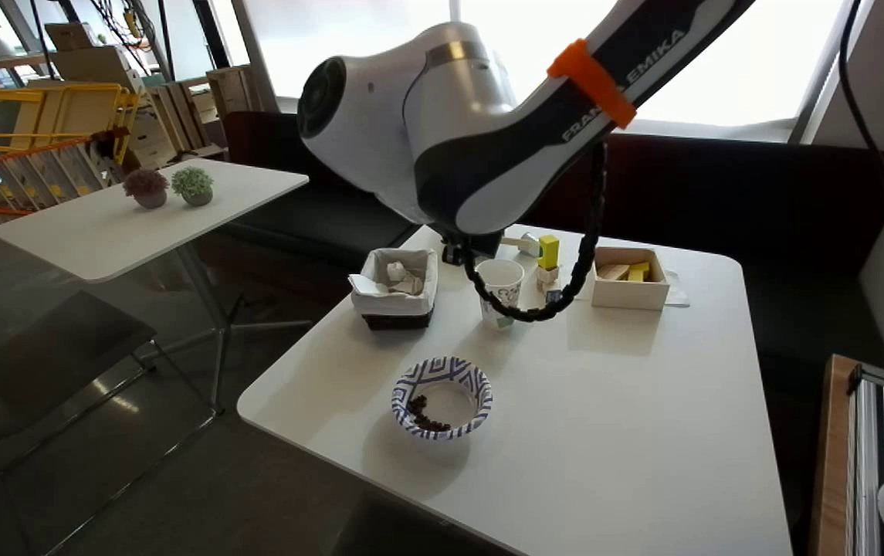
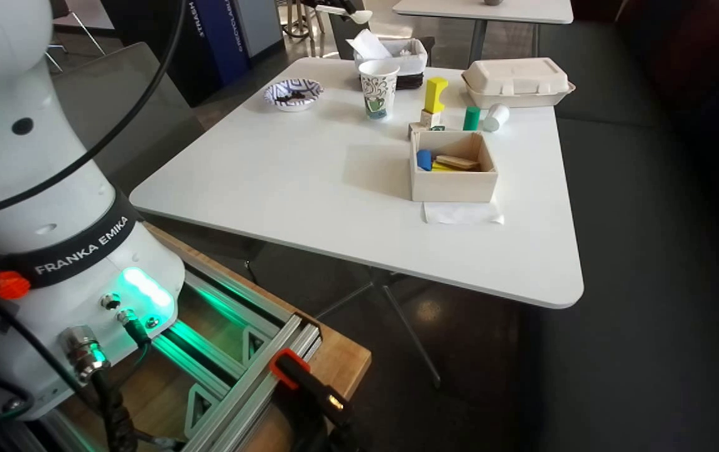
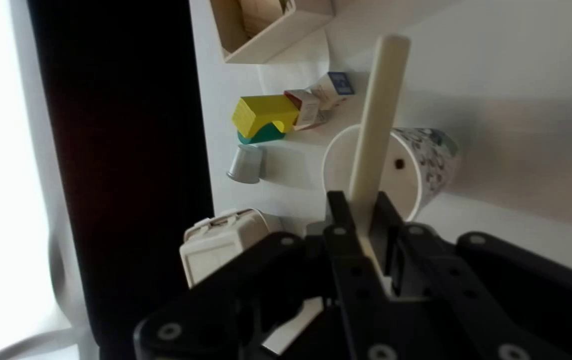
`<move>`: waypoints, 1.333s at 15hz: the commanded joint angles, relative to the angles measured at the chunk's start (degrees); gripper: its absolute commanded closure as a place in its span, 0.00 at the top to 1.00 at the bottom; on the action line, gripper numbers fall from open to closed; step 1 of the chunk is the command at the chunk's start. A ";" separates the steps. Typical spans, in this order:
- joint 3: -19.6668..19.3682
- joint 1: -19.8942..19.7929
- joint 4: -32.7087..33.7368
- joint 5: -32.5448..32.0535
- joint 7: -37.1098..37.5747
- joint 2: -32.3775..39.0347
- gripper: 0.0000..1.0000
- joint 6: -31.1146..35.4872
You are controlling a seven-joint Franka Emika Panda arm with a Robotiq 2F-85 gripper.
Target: Pick up the spoon and scoop some of the contents from the bowl and pour them in the cup
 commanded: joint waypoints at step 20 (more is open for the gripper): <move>7.74 -11.87 -17.65 57.80 -70.31 -1.96 0.04 33.93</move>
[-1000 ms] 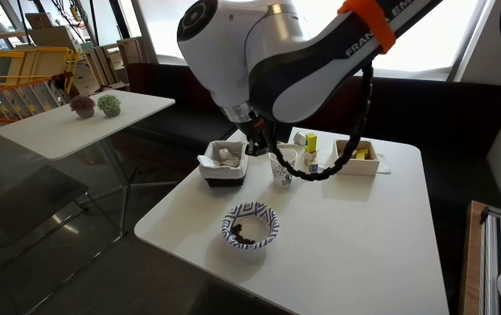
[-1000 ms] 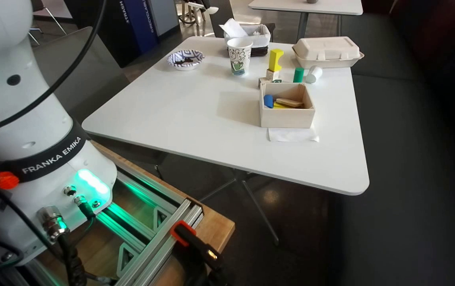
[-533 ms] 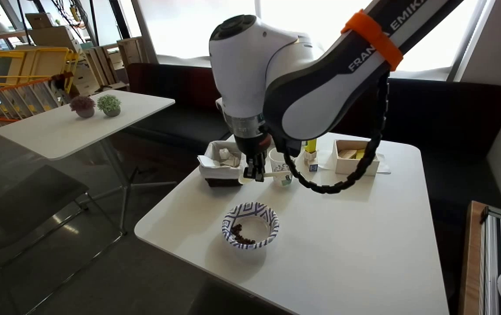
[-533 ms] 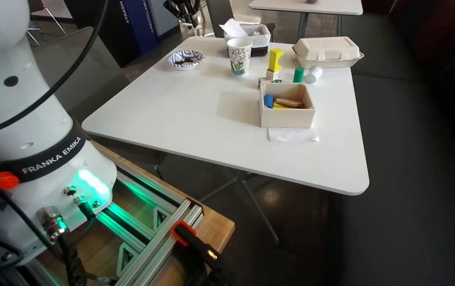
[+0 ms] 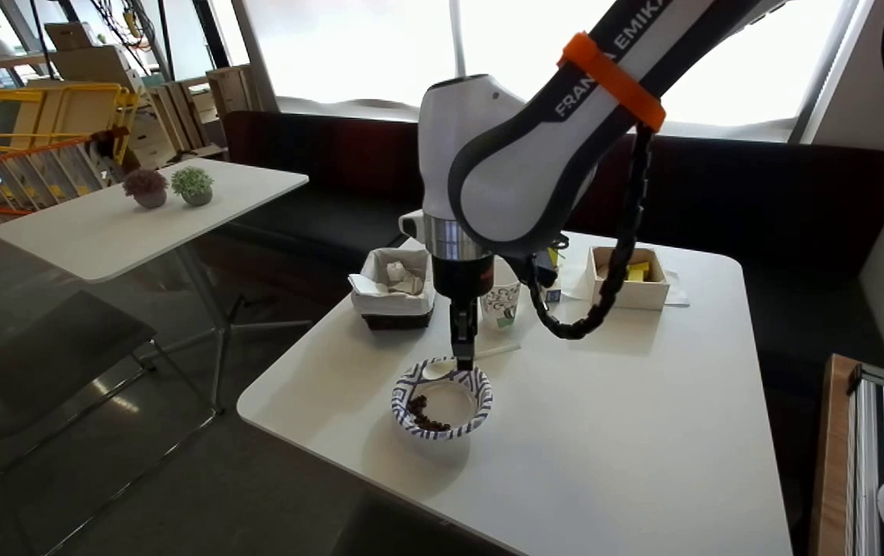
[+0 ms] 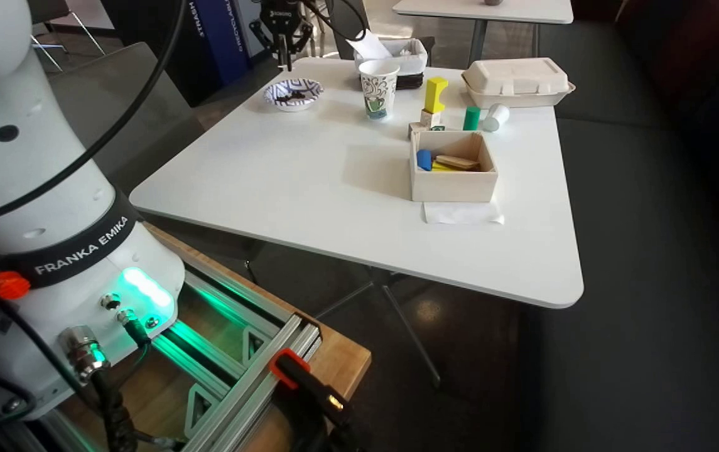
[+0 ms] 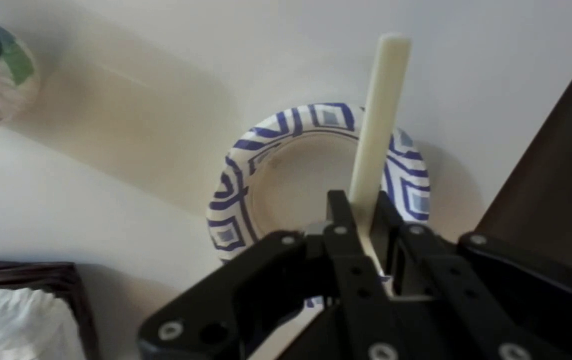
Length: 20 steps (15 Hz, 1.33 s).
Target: Pick up the spoon and scoop some of the contents from the bowl and pour them in the cup
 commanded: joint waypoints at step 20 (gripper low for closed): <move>0.29 -1.96 10.00 10.27 -18.30 8.63 0.04 -20.98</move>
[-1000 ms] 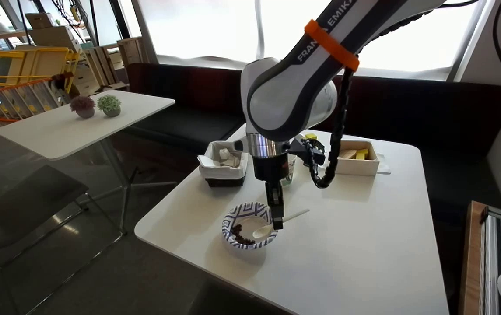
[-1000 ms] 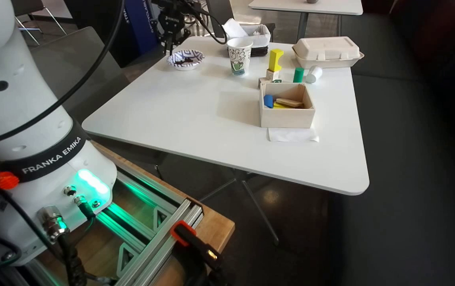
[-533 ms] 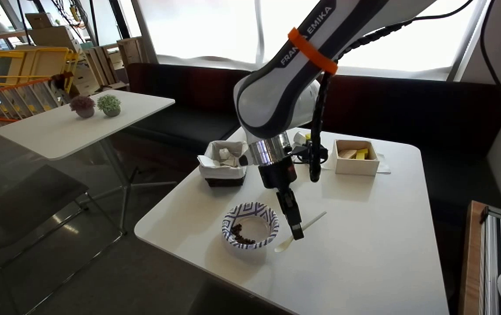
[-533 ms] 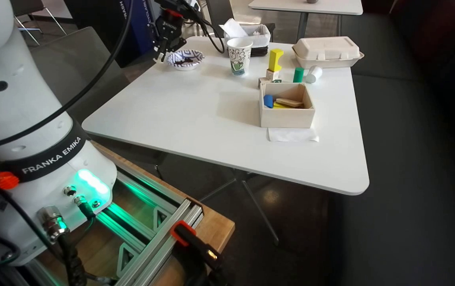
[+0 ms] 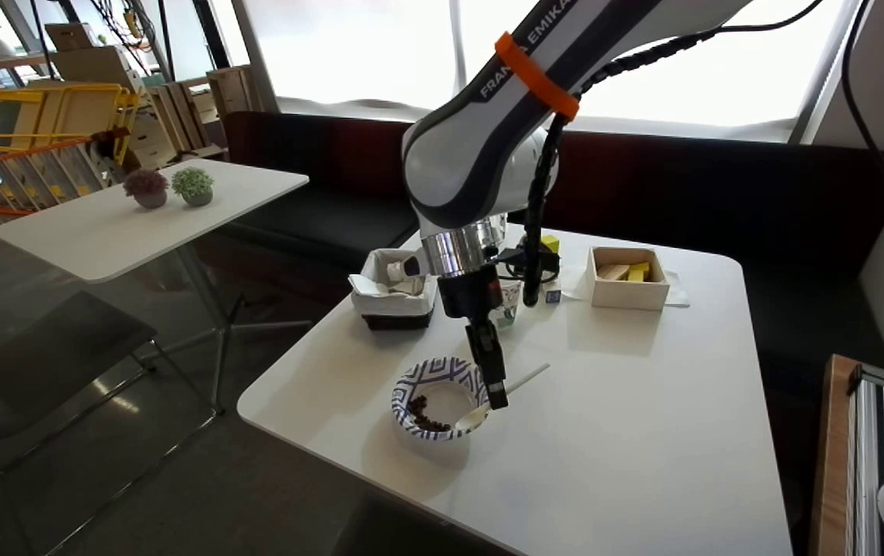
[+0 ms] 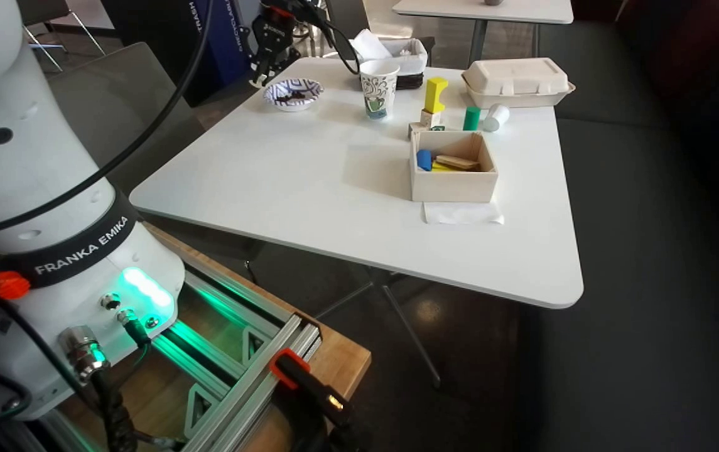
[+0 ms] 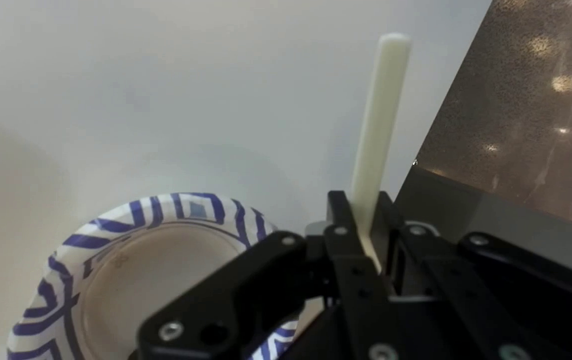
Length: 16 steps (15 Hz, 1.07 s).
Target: Pick up the spoon and scoop some of the contents from the bowl and pour them in the cup
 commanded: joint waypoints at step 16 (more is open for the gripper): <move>-2.04 4.21 -1.93 -10.00 11.40 -1.60 0.70 18.78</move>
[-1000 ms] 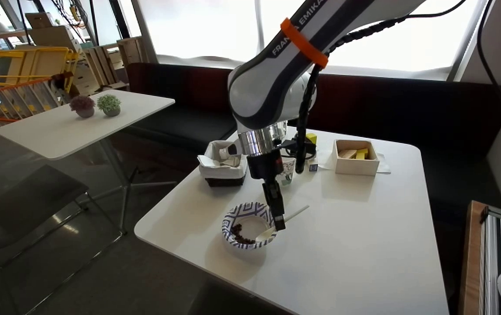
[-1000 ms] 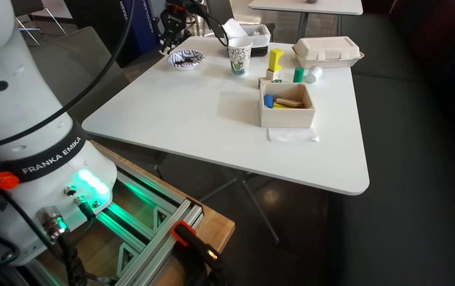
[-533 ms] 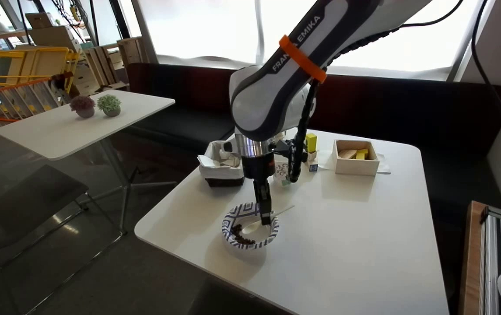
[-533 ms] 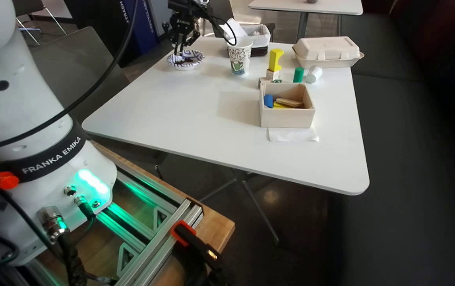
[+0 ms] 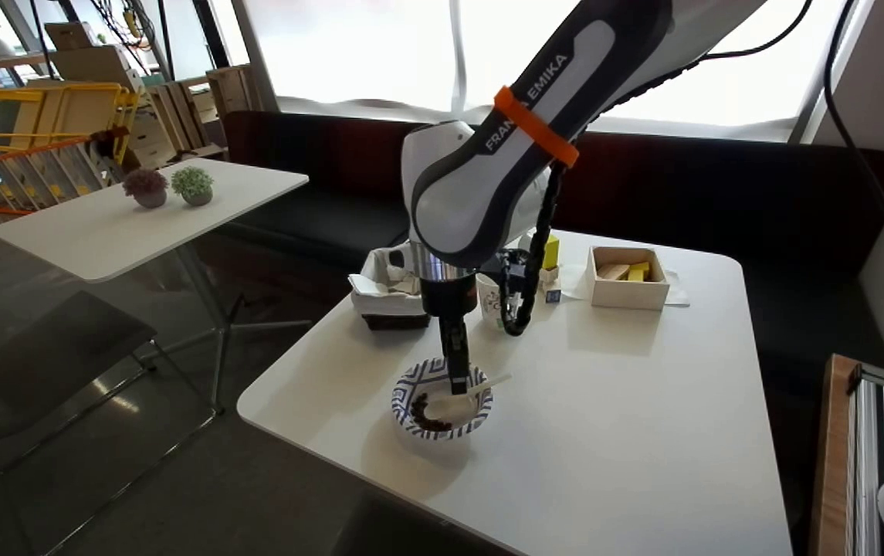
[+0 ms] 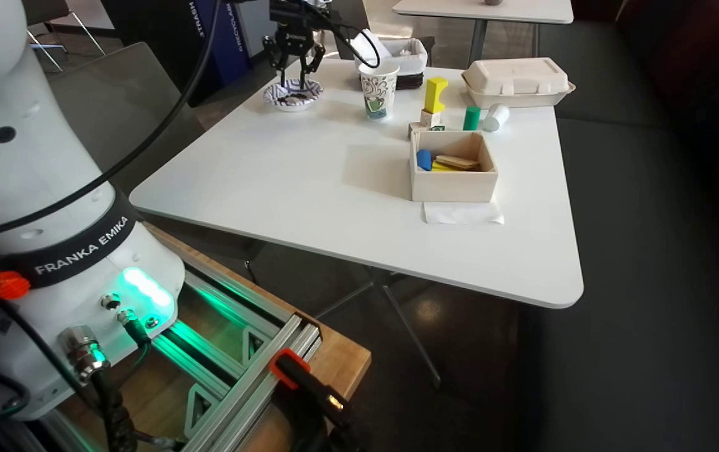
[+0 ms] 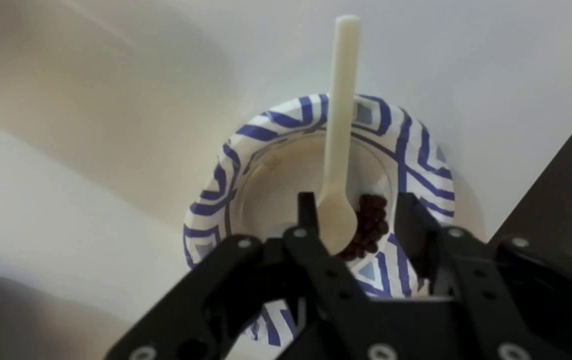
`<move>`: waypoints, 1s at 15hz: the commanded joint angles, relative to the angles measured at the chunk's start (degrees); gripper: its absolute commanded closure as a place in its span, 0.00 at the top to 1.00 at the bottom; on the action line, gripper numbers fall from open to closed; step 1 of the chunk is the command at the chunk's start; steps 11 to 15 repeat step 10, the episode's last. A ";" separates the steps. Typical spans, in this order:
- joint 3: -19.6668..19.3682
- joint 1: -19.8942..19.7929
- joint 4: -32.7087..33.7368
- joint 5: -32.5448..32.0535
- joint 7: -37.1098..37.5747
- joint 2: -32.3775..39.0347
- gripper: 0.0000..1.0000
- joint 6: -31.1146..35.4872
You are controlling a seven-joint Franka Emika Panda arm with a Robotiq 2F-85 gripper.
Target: Pick up the spoon and scoop some of the contents from the bowl and pour them in the cup
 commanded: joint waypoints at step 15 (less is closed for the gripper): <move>-2.71 5.01 -6.47 -8.62 23.02 -19.46 1.00 -1.28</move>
